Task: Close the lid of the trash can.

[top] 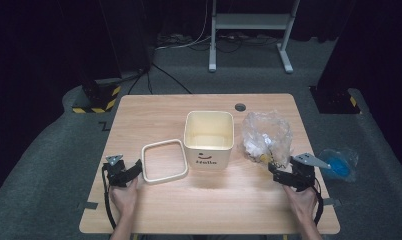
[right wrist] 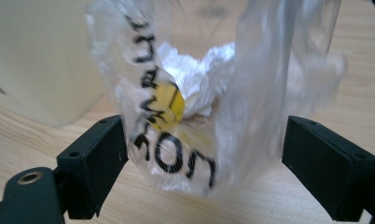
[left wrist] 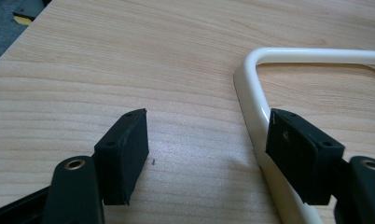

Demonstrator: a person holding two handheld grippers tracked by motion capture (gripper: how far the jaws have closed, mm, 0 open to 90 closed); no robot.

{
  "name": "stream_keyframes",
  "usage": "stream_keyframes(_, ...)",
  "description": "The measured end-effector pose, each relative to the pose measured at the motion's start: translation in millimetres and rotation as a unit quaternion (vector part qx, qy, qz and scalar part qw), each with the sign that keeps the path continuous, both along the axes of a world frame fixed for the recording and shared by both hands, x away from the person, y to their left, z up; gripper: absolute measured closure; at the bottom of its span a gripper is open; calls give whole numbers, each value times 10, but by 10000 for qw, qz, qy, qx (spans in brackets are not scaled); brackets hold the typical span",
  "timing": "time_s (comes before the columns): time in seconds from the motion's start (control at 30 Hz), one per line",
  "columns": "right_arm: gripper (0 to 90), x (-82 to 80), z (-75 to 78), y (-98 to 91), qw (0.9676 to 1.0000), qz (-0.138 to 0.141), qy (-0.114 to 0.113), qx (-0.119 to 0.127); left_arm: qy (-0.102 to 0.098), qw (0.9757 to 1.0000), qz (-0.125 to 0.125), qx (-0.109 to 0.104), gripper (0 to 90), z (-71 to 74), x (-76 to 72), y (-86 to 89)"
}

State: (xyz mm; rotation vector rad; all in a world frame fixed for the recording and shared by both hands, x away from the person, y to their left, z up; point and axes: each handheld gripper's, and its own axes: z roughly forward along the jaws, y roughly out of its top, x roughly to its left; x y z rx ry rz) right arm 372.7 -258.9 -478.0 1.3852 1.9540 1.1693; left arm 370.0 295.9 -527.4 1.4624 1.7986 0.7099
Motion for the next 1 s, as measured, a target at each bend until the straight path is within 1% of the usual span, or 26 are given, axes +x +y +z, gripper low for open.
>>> stream_keyframes(0.1, 145, 12, -102, 8, 9999, -67, 104, -107, 21, 10000, -26, -14, 301, 7, 3, 6)
stream_keyframes(0.17, 147, 22, -171, 4, 9996, -122, 213, -167, 23, 10000, -42, -26, 304, 9, 1, 11)
stream_keyframes(0.3, 153, 41, -280, 6, 9989, -193, 351, -225, -41, 9999, -104, -94, 305, 40, -18, 7)
stream_keyframes(0.4, 156, 59, -318, 21, 9986, -211, 400, -265, -85, 9998, -133, -96, 310, 66, -31, -1)
stream_keyframes(0.5, 159, 86, -357, 39, 9982, -241, 470, -278, -56, 9998, -165, -79, 313, 74, -38, -5)
stream_keyframes(0.6, 168, 117, -406, 53, 9974, -302, 545, -366, -68, 9998, -184, -77, 319, 85, -45, -15)
stream_keyframes(0.73, 183, 129, -419, 74, 9966, -380, 580, -451, -36, 9997, -257, -31, 326, 110, -33, -49)
stream_keyframes(0.77, 186, 135, -426, 76, 9962, -397, 584, -500, -33, 9996, -277, -17, 328, 122, -27, -61)
stream_keyframes(0.87, 188, 158, -448, 96, 9946, -461, 688, -626, -21, 9994, -348, 37, 330, 159, -2, -107)
stream_keyframes(0.93, 194, 164, -459, 119, 9934, -500, 722, -732, 30, 9992, -388, 68, 334, 172, 22, -142)
stream_keyframes(0.97, 195, 164, -462, 128, 9930, -494, 693, -820, 63, 9991, -401, 94, 337, 174, 34, -158)
stream_keyframes(1.0, 197, 164, -464, 135, 9931, -487, 676, -831, 83, 9991, -407, 100, 343, 169, 44, -174)
